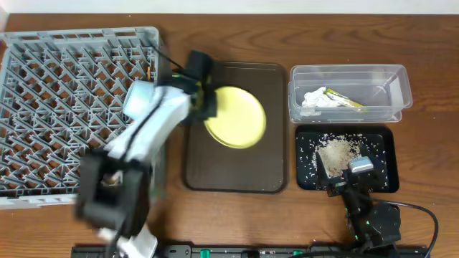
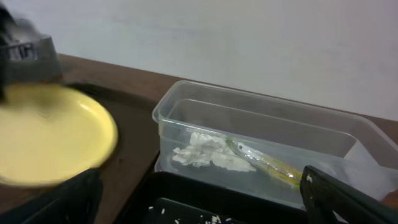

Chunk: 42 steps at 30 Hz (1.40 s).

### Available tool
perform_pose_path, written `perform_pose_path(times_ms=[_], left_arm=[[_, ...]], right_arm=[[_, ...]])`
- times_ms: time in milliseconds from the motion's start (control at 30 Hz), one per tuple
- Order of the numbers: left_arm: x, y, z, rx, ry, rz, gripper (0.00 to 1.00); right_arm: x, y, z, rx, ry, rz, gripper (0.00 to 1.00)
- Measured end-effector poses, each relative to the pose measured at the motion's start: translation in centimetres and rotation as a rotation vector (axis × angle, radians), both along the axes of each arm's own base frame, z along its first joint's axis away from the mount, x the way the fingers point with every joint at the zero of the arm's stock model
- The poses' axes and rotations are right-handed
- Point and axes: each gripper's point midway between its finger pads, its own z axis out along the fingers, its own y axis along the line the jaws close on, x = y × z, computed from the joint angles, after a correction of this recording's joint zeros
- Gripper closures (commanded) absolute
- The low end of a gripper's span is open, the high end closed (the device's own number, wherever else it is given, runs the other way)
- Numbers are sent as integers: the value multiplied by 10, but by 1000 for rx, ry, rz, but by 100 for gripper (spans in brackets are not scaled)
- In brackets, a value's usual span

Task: Sort waste into correct bins and load items into the dishwasher
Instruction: 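Lift the yellow plate and stand it upright in the dish rack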

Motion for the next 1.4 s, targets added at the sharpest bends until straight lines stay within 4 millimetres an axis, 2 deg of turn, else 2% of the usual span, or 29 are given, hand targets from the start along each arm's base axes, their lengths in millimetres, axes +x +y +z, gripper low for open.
perform_pose_path(times_ms=[67,133,233,367,467,667,833,1033,1400], left_arm=[[-1,24,47,43,-107,23,94],[-7,57,99,117,-227,63,94],[-30,109,158,270,-363,146,94],[-63,175,215,502,-489,264,94],[-78,204,235,618,-511,291,94],[-84,253,241,791,-439,305,94],[-70,282,237,865,-400,320,94],[-43,289,217,919,-333,224,94],[-12,299,164,978,-159,84,94]], right_arm=[[0,0,0,0,0,0,1],[0,0,0,0,0,0,1],[0,0,0,0,0,0,1],[0,0,0,0,0,0,1],[0,0,0,0,0,0,1],[0,0,0,0,0,0,1],[0,0,0,0,0,0,1],[0,0,0,0,0,0,1],[0,0,0,0,0,0,1]])
